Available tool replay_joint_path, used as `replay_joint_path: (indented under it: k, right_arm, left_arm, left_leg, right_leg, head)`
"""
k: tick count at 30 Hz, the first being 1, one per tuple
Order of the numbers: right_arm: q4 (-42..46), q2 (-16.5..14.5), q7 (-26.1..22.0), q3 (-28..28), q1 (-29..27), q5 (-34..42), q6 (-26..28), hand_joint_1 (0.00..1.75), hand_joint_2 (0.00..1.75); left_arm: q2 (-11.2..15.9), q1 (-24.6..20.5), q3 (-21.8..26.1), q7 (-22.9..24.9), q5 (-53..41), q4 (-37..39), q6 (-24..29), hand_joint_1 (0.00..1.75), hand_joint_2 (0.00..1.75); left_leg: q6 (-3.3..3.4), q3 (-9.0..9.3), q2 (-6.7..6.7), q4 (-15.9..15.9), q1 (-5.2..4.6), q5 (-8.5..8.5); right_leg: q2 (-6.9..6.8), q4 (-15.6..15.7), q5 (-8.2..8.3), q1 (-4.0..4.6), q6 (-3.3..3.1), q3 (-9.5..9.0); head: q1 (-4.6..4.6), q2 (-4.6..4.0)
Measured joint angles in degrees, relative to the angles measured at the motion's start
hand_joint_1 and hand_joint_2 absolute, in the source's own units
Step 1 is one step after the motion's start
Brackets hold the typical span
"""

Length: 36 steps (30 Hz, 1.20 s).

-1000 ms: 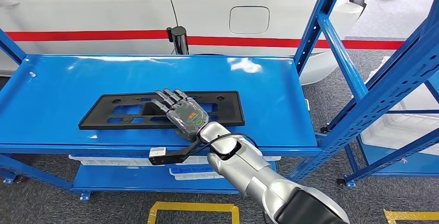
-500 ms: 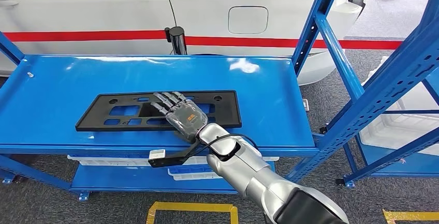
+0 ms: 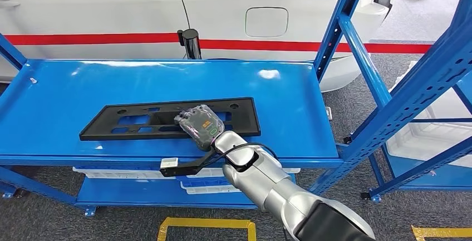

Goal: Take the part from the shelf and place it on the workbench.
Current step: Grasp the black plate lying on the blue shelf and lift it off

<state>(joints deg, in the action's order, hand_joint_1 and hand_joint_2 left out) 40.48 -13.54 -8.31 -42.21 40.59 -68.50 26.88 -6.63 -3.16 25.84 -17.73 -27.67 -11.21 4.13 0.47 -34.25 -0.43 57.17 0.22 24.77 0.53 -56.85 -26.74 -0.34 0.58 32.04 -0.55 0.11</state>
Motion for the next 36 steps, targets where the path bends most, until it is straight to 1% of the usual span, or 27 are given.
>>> replay_joint_path:
  k: [13, 18, 25, 29, 36]
  right_arm:
    - [0.0, 0.0, 1.4, -0.4, 0.3, 0.0, 0.2, 1.75, 1.75]
    - [0.5, 0.3, 1.3, 0.0, 0.3, 1.4, 1.3, 1.75, 1.75]
    - [4.2, 1.2, 1.2, 2.5, 0.4, 3.6, 3.4, 1.75, 1.75]
    - [8.5, 1.8, 0.9, 5.1, 0.4, 5.3, 5.3, 1.75, 1.75]
    - [13.6, 2.7, 0.2, 8.0, 0.6, 6.1, 6.1, 1.75, 1.75]
  left_arm:
    - [0.4, -0.1, 0.0, -0.3, -0.6, 0.0, 0.1, 0.00, 0.00]
    - [0.4, -0.2, 0.3, -0.3, -0.8, 0.0, 0.1, 0.00, 0.00]
    - [0.3, -0.2, 0.7, -0.3, -1.5, 0.0, 0.4, 0.00, 0.00]
    - [0.2, -0.2, 0.9, -0.1, -1.8, 0.0, 0.8, 0.00, 0.00]
    - [0.0, -0.2, 1.0, 0.1, -1.8, 0.0, 0.9, 0.00, 0.00]
  left_leg:
    - [0.00, 0.11, 0.00, 0.0, 0.01, 0.00]
    - [0.00, 0.11, 0.00, 0.0, 0.00, 0.00]
    - [0.00, 0.08, 0.00, 0.0, -0.01, -0.01]
    - [0.00, 0.05, 0.00, 0.0, 0.00, -0.01]
    - [-0.01, -0.01, 0.02, 0.0, 0.01, 0.00]
  right_leg:
    - [0.00, 0.0, 0.00, 0.00, 0.00, -0.09]
    - [0.00, 0.0, 0.00, 0.00, 0.00, -0.09]
    - [0.00, 0.0, 0.01, 0.00, 0.00, -0.08]
    - [0.00, 0.0, 0.01, -0.01, 0.00, -0.06]
    - [0.00, 0.0, 0.01, -0.01, 0.00, 0.00]
  head:
    - [0.00, 0.00]
    - [0.00, 0.00]
    - [0.00, 0.00]
    - [0.00, 0.00]
    - [0.00, 0.00]
